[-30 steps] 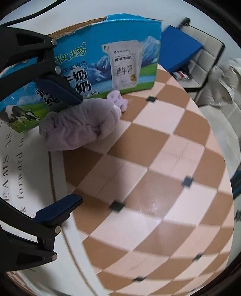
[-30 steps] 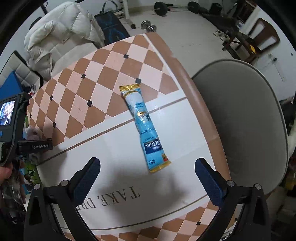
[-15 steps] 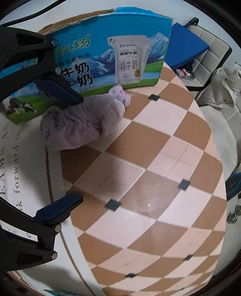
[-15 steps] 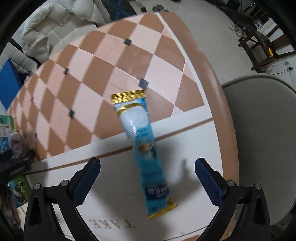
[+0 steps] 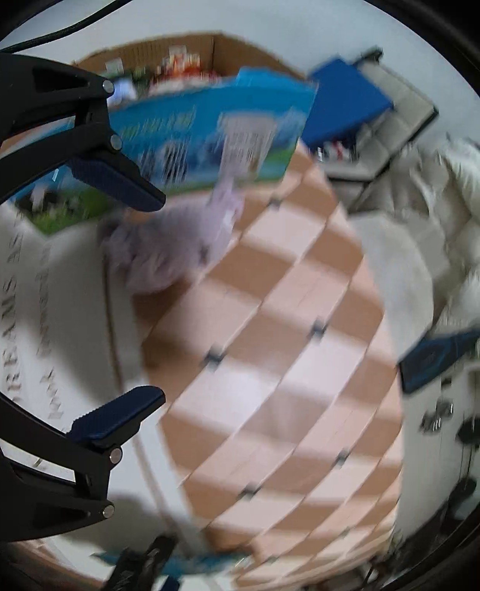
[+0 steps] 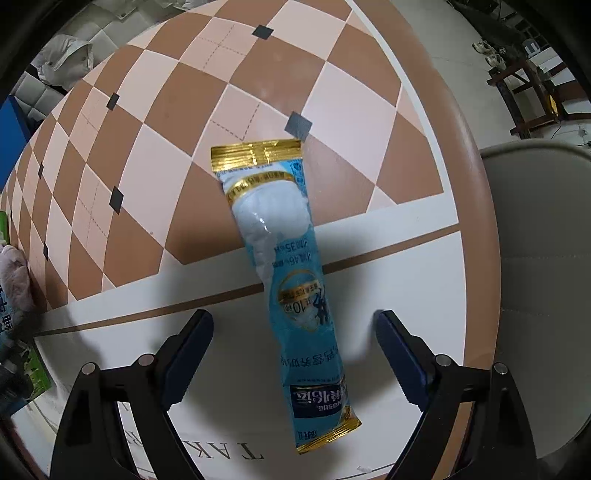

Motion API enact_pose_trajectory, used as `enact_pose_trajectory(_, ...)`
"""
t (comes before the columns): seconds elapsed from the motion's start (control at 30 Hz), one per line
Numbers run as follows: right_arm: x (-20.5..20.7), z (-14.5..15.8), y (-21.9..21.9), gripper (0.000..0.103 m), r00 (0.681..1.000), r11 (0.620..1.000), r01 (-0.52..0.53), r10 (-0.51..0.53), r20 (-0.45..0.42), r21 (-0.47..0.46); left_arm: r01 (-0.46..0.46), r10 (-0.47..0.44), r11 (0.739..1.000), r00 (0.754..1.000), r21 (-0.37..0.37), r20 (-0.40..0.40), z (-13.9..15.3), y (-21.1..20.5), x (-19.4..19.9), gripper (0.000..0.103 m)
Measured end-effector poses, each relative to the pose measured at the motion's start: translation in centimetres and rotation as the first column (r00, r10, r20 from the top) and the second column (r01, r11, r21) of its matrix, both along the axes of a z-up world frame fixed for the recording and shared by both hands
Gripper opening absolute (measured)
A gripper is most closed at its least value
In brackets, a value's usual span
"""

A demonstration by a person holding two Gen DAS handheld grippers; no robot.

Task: Organize soft objects
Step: 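Grasp the lilac plush with the left tool while the right tool grasps the blue tube pack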

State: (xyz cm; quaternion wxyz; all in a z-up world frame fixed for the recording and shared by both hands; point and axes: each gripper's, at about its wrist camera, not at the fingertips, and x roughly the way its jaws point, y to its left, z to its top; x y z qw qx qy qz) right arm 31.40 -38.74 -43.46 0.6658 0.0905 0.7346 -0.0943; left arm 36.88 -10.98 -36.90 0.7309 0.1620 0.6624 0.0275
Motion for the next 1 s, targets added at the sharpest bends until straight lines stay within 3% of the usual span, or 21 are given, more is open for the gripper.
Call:
enact_pose_trajectory(0.07,0.1,0.0,0.1,0.092,1.0,1.0,-0.002,0.002,0.002,-0.005,-0.026,0.028,0.999,0.999,0.046,-0.034,-1.3,0.8,1.4,0.097)
enact_pose_trajectory(0.17,0.2,0.4,0.2,0.092,1.0,1.0,-0.008,0.009,0.006,-0.015,-0.034,0.055,0.992,0.983,0.119,-0.175,-5.2,1.7,2.9,0.1)
enact_pose_trajectory(0.27,0.3,0.6,0.7,0.087,1.0,1.0,-0.01,0.01,0.002,-0.018,-0.041,0.063,0.992,0.981,0.118,-0.186,-5.2,1.3,3.6,0.099)
enact_pose_trajectory(0.4,0.1,0.5,0.5,0.079,1.0,1.0,-0.001,0.001,0.0,0.003,-0.126,0.128,0.992,0.965,0.024,-0.231,-5.3,2.4,4.6,0.088)
enact_pose_trajectory(0.47,0.0,0.8,0.6,0.074,1.0,1.0,0.001,-0.001,0.0,0.007,-0.149,0.135,0.988,0.964,-0.041,-0.231,-5.0,3.0,4.6,0.074)
enact_pose_trajectory(0.53,0.2,1.3,1.0,0.063,1.0,1.0,-0.013,0.013,0.01,0.003,-0.198,0.153,0.968,0.953,-0.156,-0.261,-4.7,3.5,4.0,0.038)
enact_pose_trajectory(0.57,0.1,1.5,1.2,0.054,1.0,1.0,-0.016,0.016,0.012,0.001,-0.221,0.164,0.958,0.945,-0.183,-0.284,-4.8,3.5,3.8,0.038)
enact_pose_trajectory(0.6,0.0,1.7,1.3,0.037,1.0,1.0,-0.014,0.014,0.012,0.0,-0.231,0.167,0.952,0.942,-0.2,-0.291,-4.8,3.4,3.4,0.038)
enact_pose_trajectory(0.67,-0.3,1.9,1.6,0.022,1.0,1.0,-0.006,0.006,-0.001,0.018,-0.213,0.148,0.951,0.95,-0.224,-0.275,-4.7,2.8,2.1,0.038)
enact_pose_trajectory(1.0,-6.9,2.0,7.2,0.02,0.993,0.979,-0.089,0.102,-0.063,0.183,-0.137,0.038,0.94,0.951,-0.312,-0.305,-4.8,0.9,-8.3,0.037)
